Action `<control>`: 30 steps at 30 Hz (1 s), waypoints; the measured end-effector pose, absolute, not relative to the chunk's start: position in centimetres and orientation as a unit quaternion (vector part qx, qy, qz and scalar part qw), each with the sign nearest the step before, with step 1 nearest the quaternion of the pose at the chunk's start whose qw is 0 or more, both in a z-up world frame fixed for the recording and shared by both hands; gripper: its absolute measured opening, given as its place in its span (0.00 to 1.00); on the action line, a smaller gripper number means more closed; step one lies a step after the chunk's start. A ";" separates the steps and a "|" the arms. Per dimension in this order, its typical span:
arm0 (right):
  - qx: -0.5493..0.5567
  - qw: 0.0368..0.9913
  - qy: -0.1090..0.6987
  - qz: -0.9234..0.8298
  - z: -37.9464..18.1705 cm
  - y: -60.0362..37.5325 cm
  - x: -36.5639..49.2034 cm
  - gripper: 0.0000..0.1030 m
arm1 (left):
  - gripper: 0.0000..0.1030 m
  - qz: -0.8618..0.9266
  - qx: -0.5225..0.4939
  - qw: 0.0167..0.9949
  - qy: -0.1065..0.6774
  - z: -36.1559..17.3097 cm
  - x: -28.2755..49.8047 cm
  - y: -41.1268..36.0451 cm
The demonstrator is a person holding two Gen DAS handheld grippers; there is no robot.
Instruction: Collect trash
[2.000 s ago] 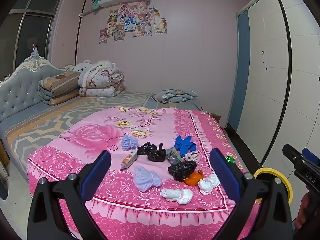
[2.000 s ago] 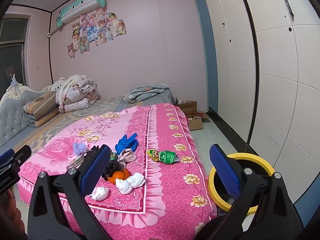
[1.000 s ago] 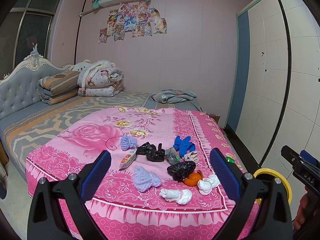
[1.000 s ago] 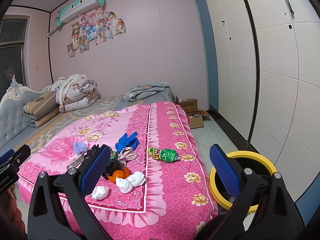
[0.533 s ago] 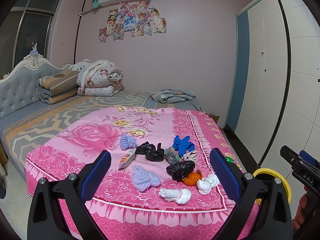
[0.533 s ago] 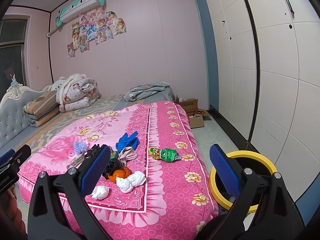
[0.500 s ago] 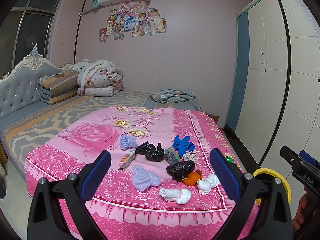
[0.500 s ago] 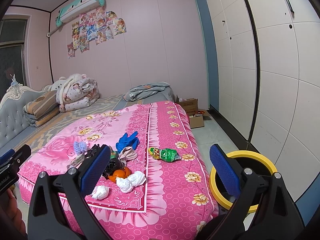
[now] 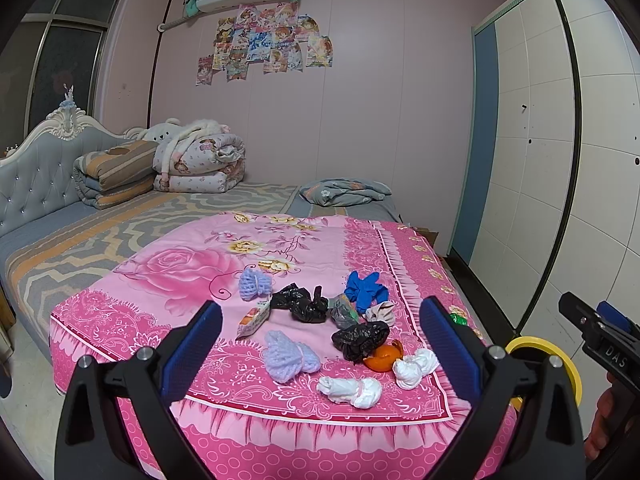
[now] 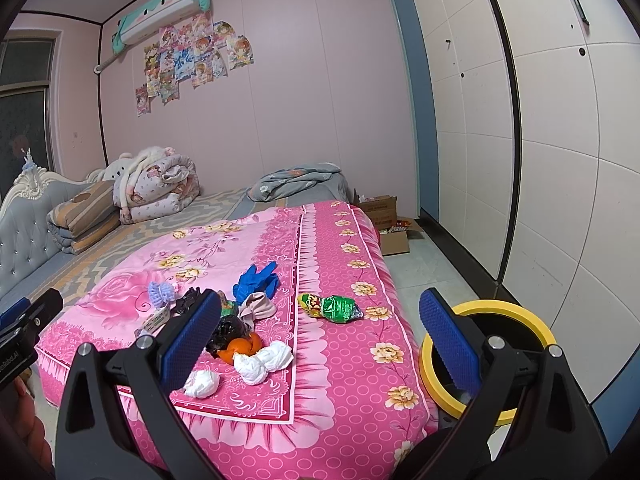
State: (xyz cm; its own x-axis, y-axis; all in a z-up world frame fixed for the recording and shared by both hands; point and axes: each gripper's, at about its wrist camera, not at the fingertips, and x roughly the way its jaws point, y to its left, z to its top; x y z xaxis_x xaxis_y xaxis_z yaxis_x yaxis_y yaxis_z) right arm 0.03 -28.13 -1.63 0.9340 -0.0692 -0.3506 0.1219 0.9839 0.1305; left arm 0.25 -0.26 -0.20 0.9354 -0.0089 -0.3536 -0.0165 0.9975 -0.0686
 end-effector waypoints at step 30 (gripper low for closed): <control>0.076 0.979 0.182 -0.050 -2.6 -27.3 1.7 0.92 | 0.93 0.007 -0.040 0.981 0.188 -0.9 1.5 0.6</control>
